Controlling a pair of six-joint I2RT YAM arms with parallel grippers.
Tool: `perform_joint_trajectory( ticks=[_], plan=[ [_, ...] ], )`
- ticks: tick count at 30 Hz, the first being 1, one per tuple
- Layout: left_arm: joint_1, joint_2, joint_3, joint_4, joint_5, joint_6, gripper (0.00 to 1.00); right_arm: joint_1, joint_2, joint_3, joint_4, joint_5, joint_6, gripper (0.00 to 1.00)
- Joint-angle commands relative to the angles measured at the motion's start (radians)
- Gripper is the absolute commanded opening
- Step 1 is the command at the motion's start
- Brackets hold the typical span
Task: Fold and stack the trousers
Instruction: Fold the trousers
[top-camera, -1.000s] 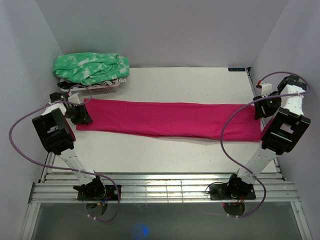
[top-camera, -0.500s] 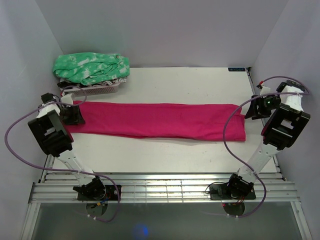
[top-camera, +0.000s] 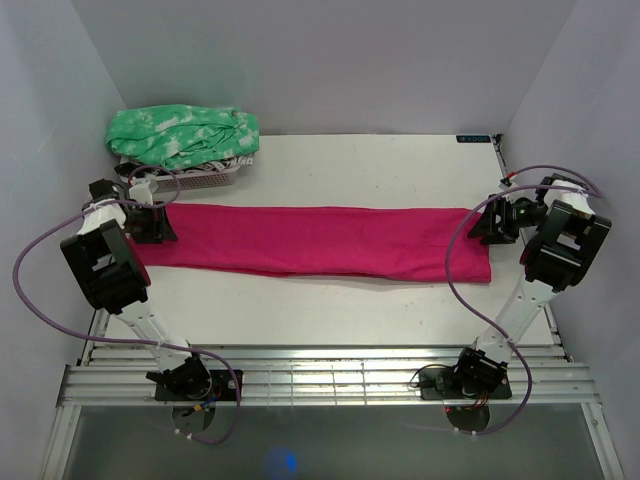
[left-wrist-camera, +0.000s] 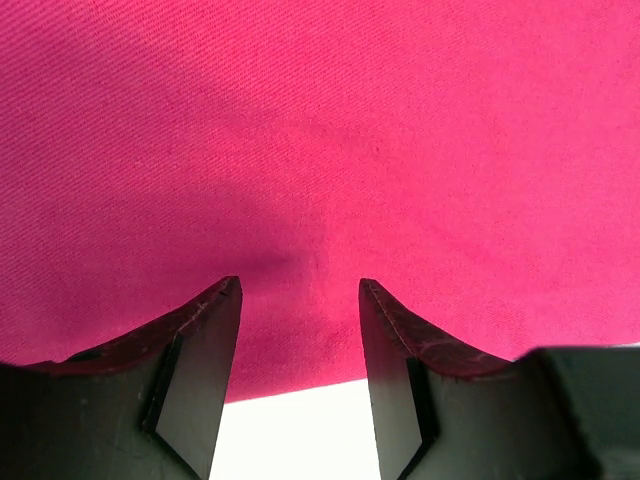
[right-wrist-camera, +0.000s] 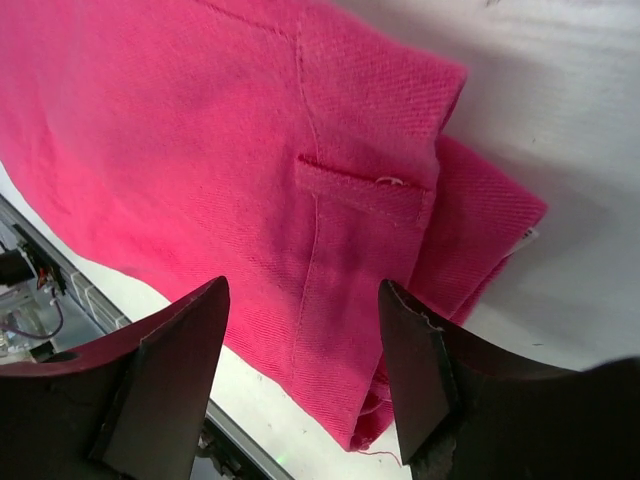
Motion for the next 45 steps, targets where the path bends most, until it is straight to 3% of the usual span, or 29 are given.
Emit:
perform_joint_trajectory(
  ticks=[1,13,26,35,37,43,45],
  plan=[
    [0.004,-0.068,-0.037,0.032,0.030,0.003,0.61,-0.012,-0.050,-0.028,-0.004,0.001,0.003,0.68],
    [0.003,-0.057,-0.112,0.085,0.043,0.009,0.61,-0.088,-0.101,0.010,-0.078,0.050,-0.008,0.76],
    [0.003,-0.046,-0.106,0.089,0.051,-0.009,0.61,-0.088,-0.041,-0.112,-0.076,0.017,-0.051,0.64],
    [0.001,-0.043,-0.114,0.098,0.059,-0.023,0.61,-0.076,-0.061,-0.181,-0.003,0.026,-0.014,0.68],
    [0.001,-0.039,-0.114,0.099,0.060,-0.028,0.61,-0.068,-0.051,-0.184,-0.026,-0.005,-0.020,0.64],
    [0.001,-0.030,-0.114,0.105,0.045,-0.047,0.61,-0.087,-0.050,-0.018,-0.151,-0.045,-0.036,0.12],
    [0.001,-0.026,-0.115,0.107,0.034,-0.055,0.60,-0.099,-0.045,0.045,-0.206,-0.060,-0.059,0.08]
  ],
)
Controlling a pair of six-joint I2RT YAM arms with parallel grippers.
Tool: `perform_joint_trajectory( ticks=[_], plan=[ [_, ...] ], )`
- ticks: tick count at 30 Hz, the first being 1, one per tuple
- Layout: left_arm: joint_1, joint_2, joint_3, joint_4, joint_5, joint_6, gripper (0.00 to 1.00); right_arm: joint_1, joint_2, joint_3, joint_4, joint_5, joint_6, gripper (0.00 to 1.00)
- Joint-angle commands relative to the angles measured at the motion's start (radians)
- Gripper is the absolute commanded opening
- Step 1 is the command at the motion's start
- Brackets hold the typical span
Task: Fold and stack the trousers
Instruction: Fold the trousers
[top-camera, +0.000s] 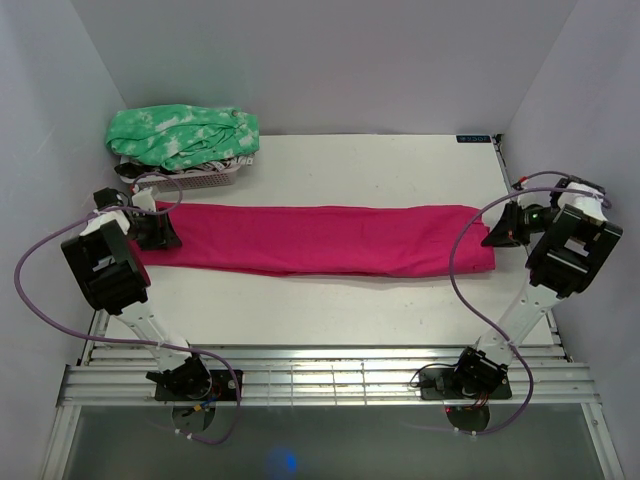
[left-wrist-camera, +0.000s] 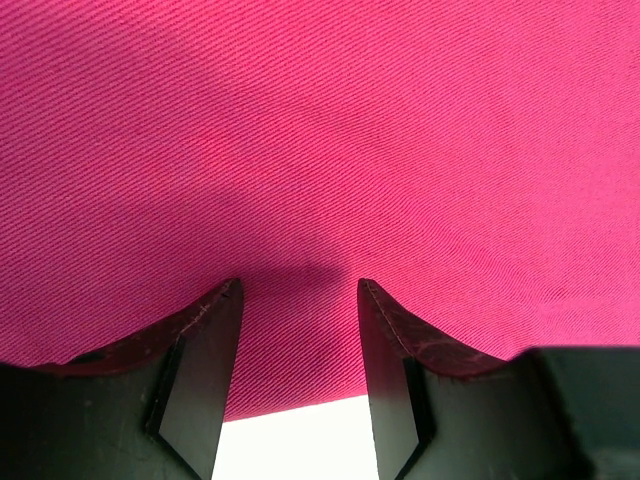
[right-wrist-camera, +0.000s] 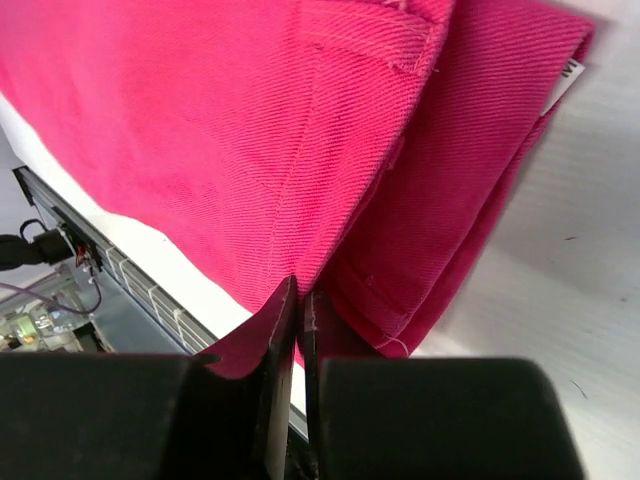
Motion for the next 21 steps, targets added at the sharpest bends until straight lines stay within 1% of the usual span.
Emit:
perform_joint_trajectory(
  ticks=[1,3,8,12,15,16,18,21],
  plan=[
    [-0.003,-0.018,-0.019,0.012,-0.002,-0.019,0.60,-0.044,-0.001,0.140,-0.123,-0.080,-0.027,0.08],
    [-0.003,-0.014,-0.022,0.020,-0.027,-0.034,0.60,-0.053,-0.020,0.160,-0.148,-0.086,-0.027,0.08],
    [-0.003,0.001,-0.020,0.020,-0.061,-0.048,0.58,-0.070,-0.104,0.099,-0.149,-0.055,-0.082,0.08],
    [-0.003,0.003,-0.010,0.011,-0.079,-0.047,0.58,-0.094,-0.124,0.010,-0.146,0.020,-0.156,0.08],
    [-0.003,0.001,-0.014,0.009,-0.093,-0.037,0.58,-0.146,-0.126,-0.032,-0.139,0.069,-0.214,0.08],
    [-0.001,0.005,-0.016,0.008,-0.097,-0.037,0.58,-0.172,-0.121,-0.058,-0.116,0.081,-0.217,0.08],
    [-0.001,0.008,-0.017,0.005,-0.102,-0.037,0.58,-0.186,-0.112,-0.091,-0.082,0.130,-0.213,0.08],
    [-0.003,0.021,-0.020,0.005,-0.108,-0.042,0.58,-0.189,-0.100,-0.173,0.031,0.176,-0.182,0.08]
  ],
)
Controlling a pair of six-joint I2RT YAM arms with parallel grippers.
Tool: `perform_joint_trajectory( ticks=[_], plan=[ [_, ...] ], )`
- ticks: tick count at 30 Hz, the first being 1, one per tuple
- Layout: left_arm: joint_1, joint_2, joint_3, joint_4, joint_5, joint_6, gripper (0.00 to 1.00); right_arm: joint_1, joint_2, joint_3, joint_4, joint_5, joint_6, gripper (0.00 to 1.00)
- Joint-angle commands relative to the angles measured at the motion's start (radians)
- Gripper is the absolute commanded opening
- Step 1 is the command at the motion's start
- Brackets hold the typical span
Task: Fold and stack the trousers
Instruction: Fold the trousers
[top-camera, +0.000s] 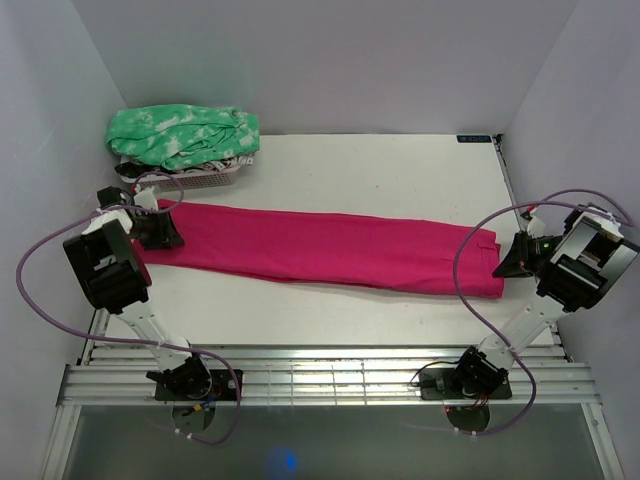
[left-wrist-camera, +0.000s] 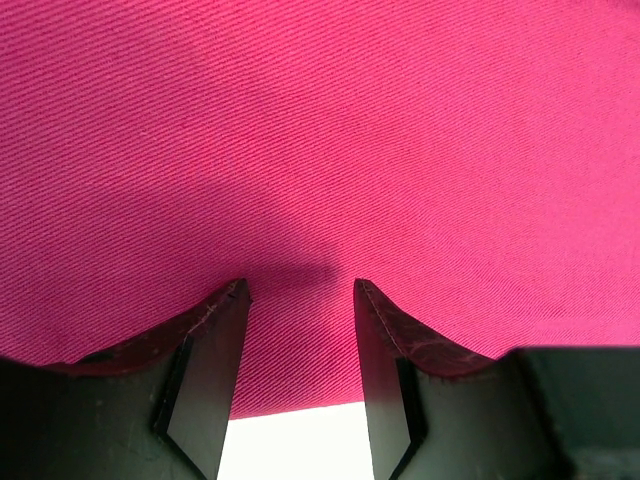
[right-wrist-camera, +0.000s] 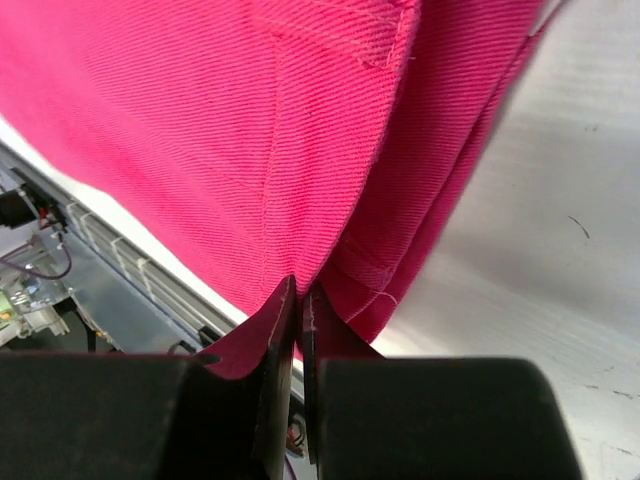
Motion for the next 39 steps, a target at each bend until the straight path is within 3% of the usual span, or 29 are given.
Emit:
perform_joint_trajectory(
  ticks=[1,7,13,16,20,23,30,39],
  plan=[
    [0.007,0.028,-0.017,0.000,-0.081,0.006,0.58,-0.051,0.001,-0.076,0.148,0.107,0.012,0.08],
    [0.007,0.058,-0.006,-0.009,-0.110,0.001,0.57,-0.051,0.036,-0.126,0.309,0.222,0.076,0.08],
    [0.014,0.083,0.011,-0.027,-0.103,0.019,0.56,-0.023,0.078,0.012,0.346,0.245,0.136,0.08],
    [0.014,0.071,0.034,-0.077,-0.034,0.044,0.59,0.017,0.058,0.008,0.351,0.261,0.135,0.08],
    [0.015,0.002,0.063,-0.168,0.161,0.115,0.64,0.032,0.017,0.008,0.366,0.286,0.122,0.08],
    [0.075,-0.060,0.086,-0.187,0.227,0.041,0.67,0.032,0.004,0.035,0.355,0.300,0.116,0.08],
    [0.184,-0.061,0.144,-0.224,0.117,0.007,0.71,0.055,-0.011,0.045,0.381,0.375,0.112,0.08],
    [0.195,0.090,0.264,-0.269,0.221,0.130,0.71,0.086,0.044,0.101,0.432,0.487,0.070,0.08]
  ],
)
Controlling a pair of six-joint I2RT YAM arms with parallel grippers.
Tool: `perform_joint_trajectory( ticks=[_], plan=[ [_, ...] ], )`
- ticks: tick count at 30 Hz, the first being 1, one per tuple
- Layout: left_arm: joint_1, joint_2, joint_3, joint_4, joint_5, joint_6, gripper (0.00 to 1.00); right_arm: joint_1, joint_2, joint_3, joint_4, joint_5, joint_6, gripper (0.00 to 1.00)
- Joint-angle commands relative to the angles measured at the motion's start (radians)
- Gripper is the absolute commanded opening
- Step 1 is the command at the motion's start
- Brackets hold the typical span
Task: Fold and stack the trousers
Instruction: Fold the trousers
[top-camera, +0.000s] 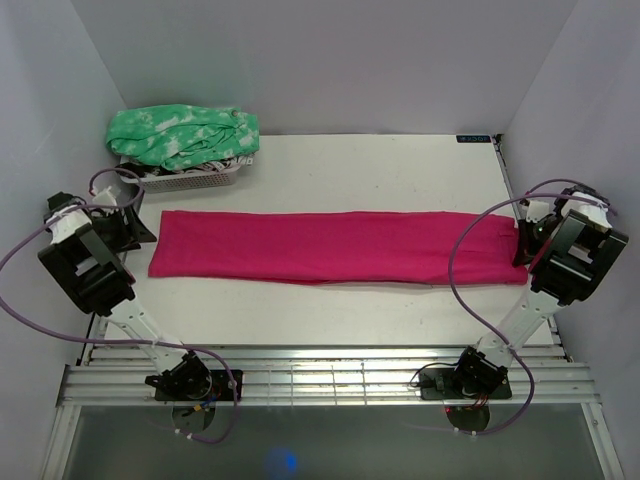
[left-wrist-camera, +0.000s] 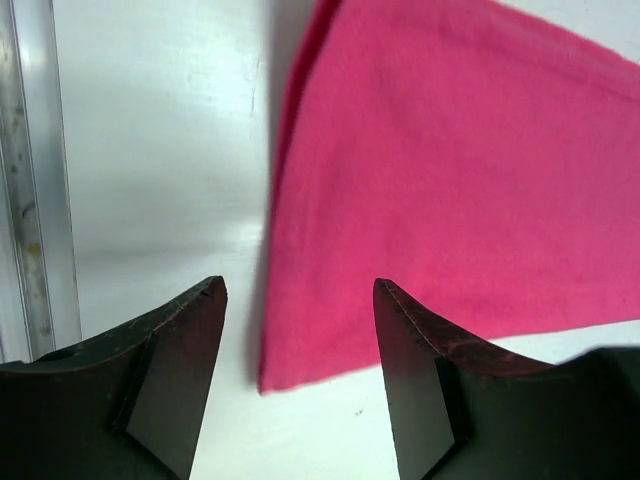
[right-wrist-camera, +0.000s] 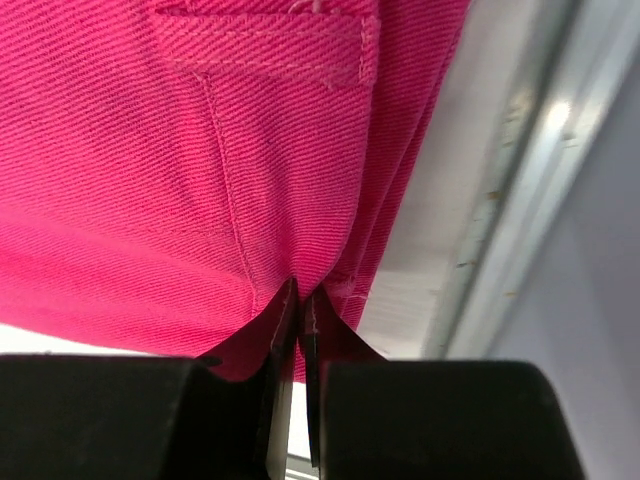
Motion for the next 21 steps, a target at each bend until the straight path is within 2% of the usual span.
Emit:
perform_joint_trajectory(
  ticks=[1,5,8,13,21],
  plan=[
    [-0.016,0.060,0.073,-0.015,0.060,0.056,0.71,-0.003,0.028,0.052,0.140,0.102,-0.034,0.08],
    [-0.029,0.135,0.106,0.017,0.030,0.021,0.71,0.017,0.025,0.041,0.146,0.116,-0.034,0.08],
    [-0.046,0.161,0.077,0.083,-0.019,0.001,0.72,0.028,0.017,0.035,0.145,0.119,-0.034,0.08],
    [-0.098,0.195,0.007,0.083,-0.047,0.033,0.71,0.034,0.015,0.038,0.139,0.125,-0.037,0.08],
    [-0.138,0.235,-0.055,0.112,-0.052,-0.017,0.57,0.038,0.025,0.044,0.132,0.113,-0.037,0.08]
  ],
)
